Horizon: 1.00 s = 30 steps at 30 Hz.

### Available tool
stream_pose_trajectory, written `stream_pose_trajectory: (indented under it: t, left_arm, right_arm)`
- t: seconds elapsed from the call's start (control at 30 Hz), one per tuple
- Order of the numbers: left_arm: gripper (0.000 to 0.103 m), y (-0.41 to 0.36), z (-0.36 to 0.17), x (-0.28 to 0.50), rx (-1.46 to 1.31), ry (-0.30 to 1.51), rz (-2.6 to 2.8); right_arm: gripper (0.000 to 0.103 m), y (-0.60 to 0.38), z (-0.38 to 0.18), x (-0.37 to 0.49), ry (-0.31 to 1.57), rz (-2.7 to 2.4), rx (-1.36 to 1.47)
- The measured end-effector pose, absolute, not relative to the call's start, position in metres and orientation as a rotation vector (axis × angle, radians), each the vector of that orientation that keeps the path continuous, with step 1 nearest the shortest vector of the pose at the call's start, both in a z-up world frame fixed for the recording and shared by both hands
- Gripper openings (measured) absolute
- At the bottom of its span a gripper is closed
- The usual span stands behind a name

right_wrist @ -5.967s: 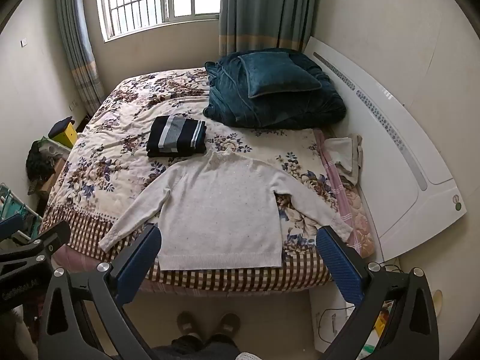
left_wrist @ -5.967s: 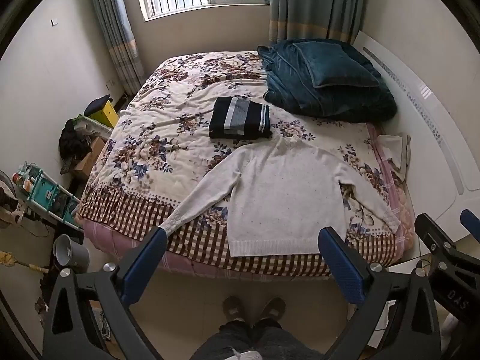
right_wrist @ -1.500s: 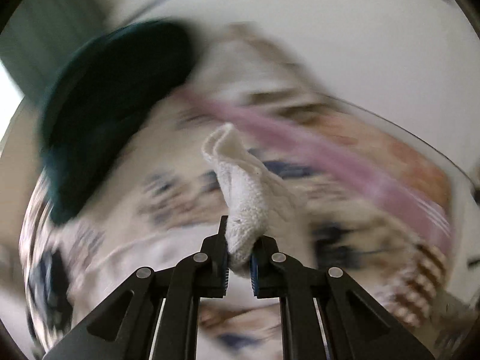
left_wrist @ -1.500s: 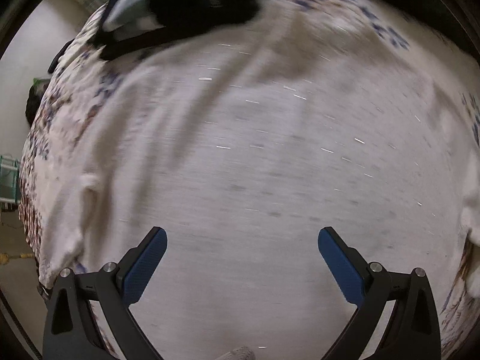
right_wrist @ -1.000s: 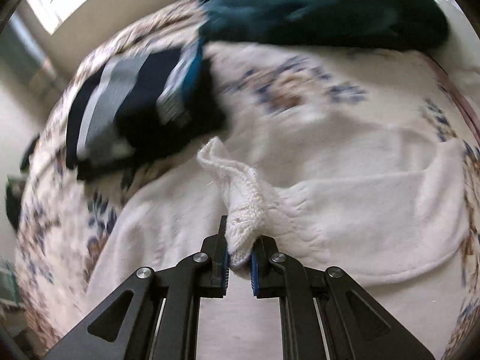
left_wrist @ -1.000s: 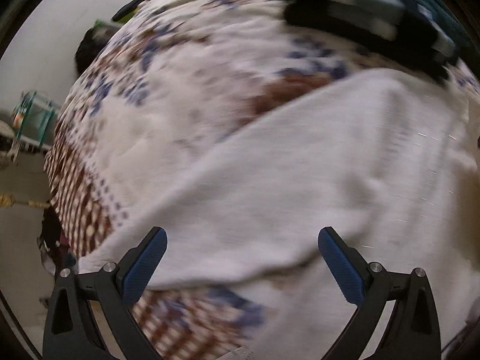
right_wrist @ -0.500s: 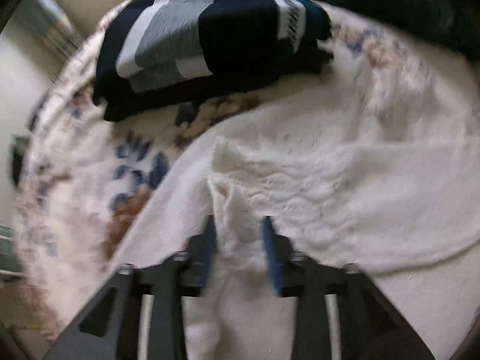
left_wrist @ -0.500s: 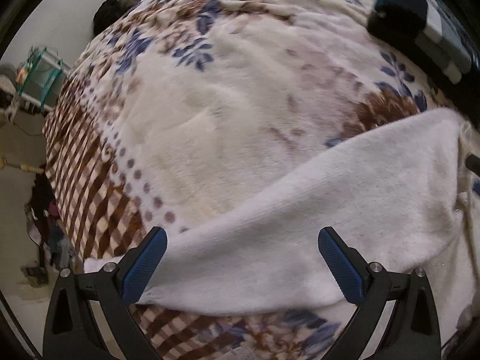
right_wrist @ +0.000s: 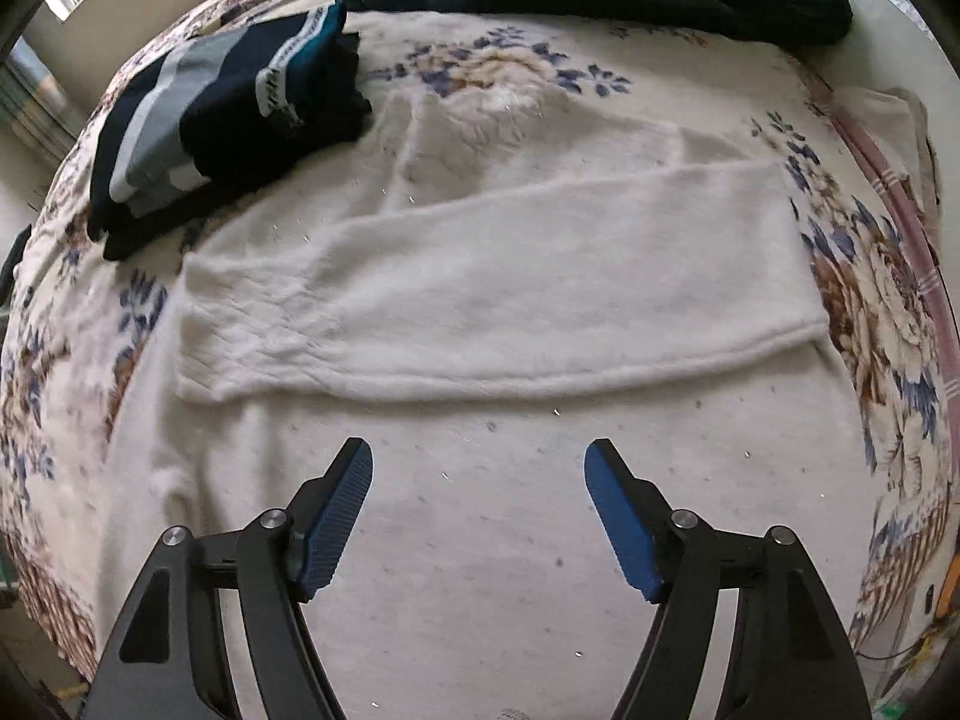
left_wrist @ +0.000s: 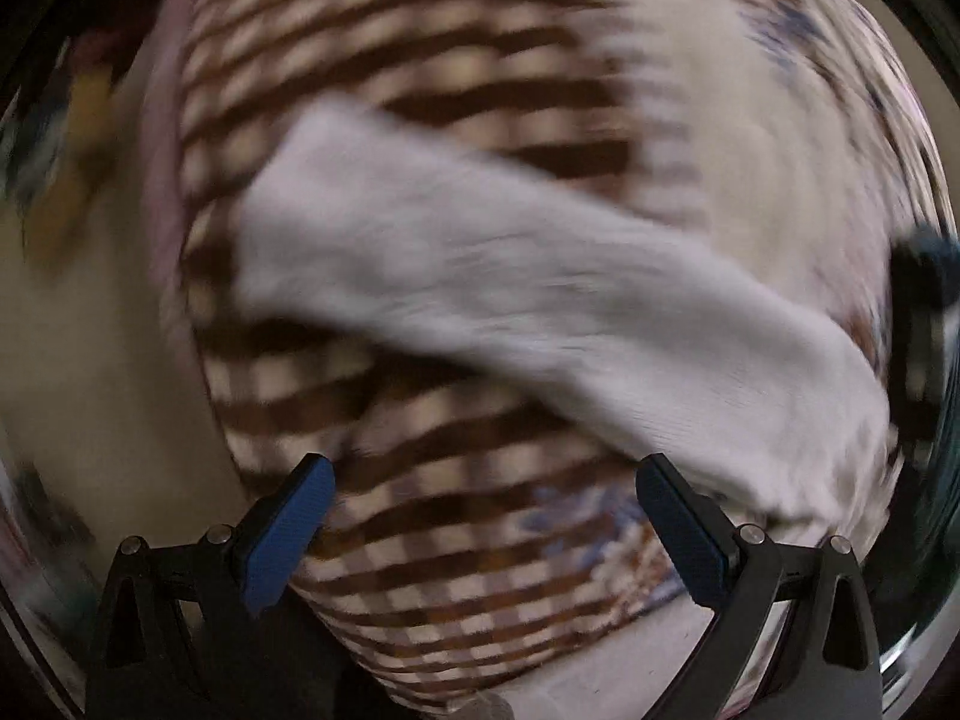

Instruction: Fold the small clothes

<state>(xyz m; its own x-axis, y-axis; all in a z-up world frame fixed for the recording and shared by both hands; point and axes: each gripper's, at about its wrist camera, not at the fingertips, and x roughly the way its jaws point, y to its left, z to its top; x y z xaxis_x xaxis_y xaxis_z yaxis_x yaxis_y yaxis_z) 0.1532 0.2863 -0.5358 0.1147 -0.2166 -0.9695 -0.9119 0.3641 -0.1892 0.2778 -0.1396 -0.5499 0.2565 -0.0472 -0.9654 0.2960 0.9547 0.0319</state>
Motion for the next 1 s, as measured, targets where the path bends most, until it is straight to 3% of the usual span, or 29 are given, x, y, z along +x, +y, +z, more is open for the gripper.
stream_pose_trajectory:
  t: [0.2, 0.3, 0.33, 0.37, 0.4, 0.43, 0.73, 0.83, 1.0]
  left_arm:
    - [0.103, 0.315, -0.543, 0.134, -1.333, 1.138, 0.812]
    - [0.094, 0.330, -0.532, 0.130, -1.364, 0.965, 0.844]
    - [0.081, 0.335, -0.530, 0.132, -1.355, 0.927, 0.861]
    - [0.048, 0.338, -0.529, 0.131, -1.347, 0.896, 0.868]
    - [0.025, 0.343, -0.528, 0.134, -1.344, 0.871, 0.865]
    - [0.011, 0.347, -0.528, 0.137, -1.332, 0.873, 0.869]
    - [0.011, 0.295, -0.414, 0.228, -0.795, 0.798, 0.674]
    - [0.011, 0.247, -0.381, 0.275, -0.636, 0.795, 0.524]
    - [0.011, 0.126, -0.349, 0.361, -0.508, 0.824, 0.228]
  right_arm:
    - [0.075, -0.130, -0.555, 0.273, 1.315, -0.198, 0.241]
    - [0.075, -0.126, -0.552, 0.273, 1.319, -0.169, 0.249]
    - [0.075, -0.123, -0.551, 0.273, 1.319, -0.163, 0.247]
    - [0.075, -0.123, -0.549, 0.272, 1.317, -0.152, 0.244]
    - [0.075, -0.122, -0.548, 0.272, 1.317, -0.147, 0.239]
    - [0.075, -0.122, -0.547, 0.271, 1.315, -0.145, 0.237]
    - [0.075, -0.169, -0.538, 0.267, 1.283, -0.248, 0.208]
    - [0.097, -0.196, -0.540, 0.263, 1.281, -0.295, 0.196]
    - [0.098, -0.252, -0.547, 0.251, 1.291, -0.356, 0.289]
